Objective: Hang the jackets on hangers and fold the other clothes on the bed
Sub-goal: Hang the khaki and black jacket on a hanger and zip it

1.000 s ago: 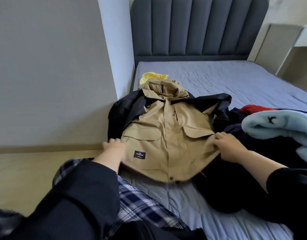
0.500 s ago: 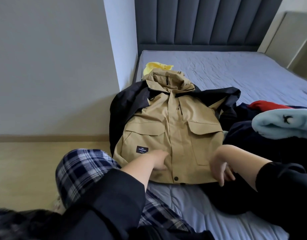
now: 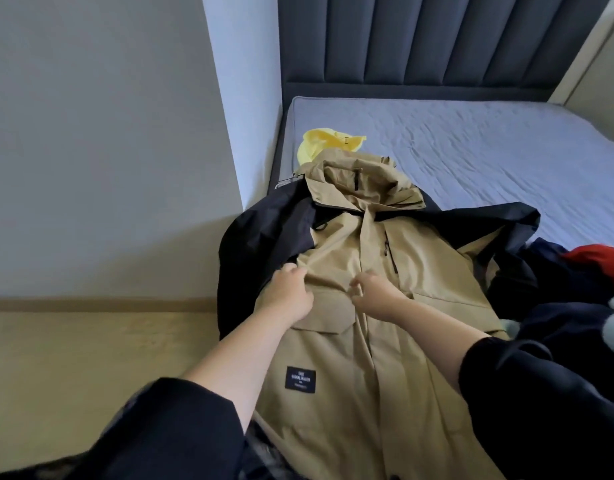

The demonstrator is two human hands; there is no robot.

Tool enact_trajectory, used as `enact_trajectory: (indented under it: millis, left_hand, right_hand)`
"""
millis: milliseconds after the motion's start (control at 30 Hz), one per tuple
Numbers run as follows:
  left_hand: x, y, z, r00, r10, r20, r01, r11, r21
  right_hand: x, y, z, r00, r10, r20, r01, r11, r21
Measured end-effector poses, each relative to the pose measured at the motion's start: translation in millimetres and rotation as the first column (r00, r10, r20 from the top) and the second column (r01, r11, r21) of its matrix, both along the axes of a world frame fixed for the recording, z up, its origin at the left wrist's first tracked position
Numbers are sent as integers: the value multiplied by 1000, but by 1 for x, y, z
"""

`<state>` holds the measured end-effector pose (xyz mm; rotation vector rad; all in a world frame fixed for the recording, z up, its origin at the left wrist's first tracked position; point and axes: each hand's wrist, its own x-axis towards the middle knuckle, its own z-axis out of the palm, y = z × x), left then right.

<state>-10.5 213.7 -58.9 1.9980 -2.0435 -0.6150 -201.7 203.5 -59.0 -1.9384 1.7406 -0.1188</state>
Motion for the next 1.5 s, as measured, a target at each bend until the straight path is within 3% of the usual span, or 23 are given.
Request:
enact_trajectory:
  millis: [100,200,300,400,567,833,933,1033,1133,1233,1300,1333,1400,1500]
  left_hand:
    - [10,-34,-7,979,167,-113,-173,984,-48]
    - [15,-59,-22,904,320,-283,-352,934,-67]
    - [21,-78,-37,925,317,-209,-359,908,-215]
    - [31,-100,-50,949,285,-131,-312,899,-307]
    - [42,-128,-58,867,391,-308,-443,888,-123]
    - [61,-160,-55,879,437,-190,-414,898,153]
    - [65,-162,-58,902,406,-146,-379,907,183]
    - [61,-154,-65,898,421,-124,-410,906,109]
    - [60,-148,-60,901,430,-49,-433,895,-107]
    - [59,-144,-48,919,326,-220,-388,843,-372]
    - [57,-139,-40,910,249,-331,-376,834,-405]
    - [55,-137,-34,904,203,-375,-343,869,-357]
    - [52,-135,-22,891,93,-445,-189,966,-176]
    - [49,-135,-5,895,-96,-436,102,995,-9]
  right_hand:
    - [18,-39,-10,998,-62,28,62,998,-31]
    - [20,-65,-33,1000,-17,-6,17,999,40]
    - [16,-70,-68,990,61,-129,-39,986,163]
    - [18,-72,-92,987,51,-155,-19,979,203]
    - [11,-89,-85,989,70,-131,-34,965,261]
    - [14,-90,-72,990,86,-110,-49,952,303]
    - [15,-90,-71,986,92,-138,-45,949,312]
    - [16,-92,-73,985,85,-151,-33,948,316]
    - [14,-93,-76,990,56,-132,-12,950,311]
    - [12,-87,-77,995,28,-93,1,952,306]
    - [10,-86,-69,993,55,-104,-20,952,307]
    - [10,-89,-62,990,65,-126,-30,964,265]
    - [14,-102,-39,986,-17,-167,20,1000,17]
    - [28,-133,-2,988,-155,-10,134,880,-457]
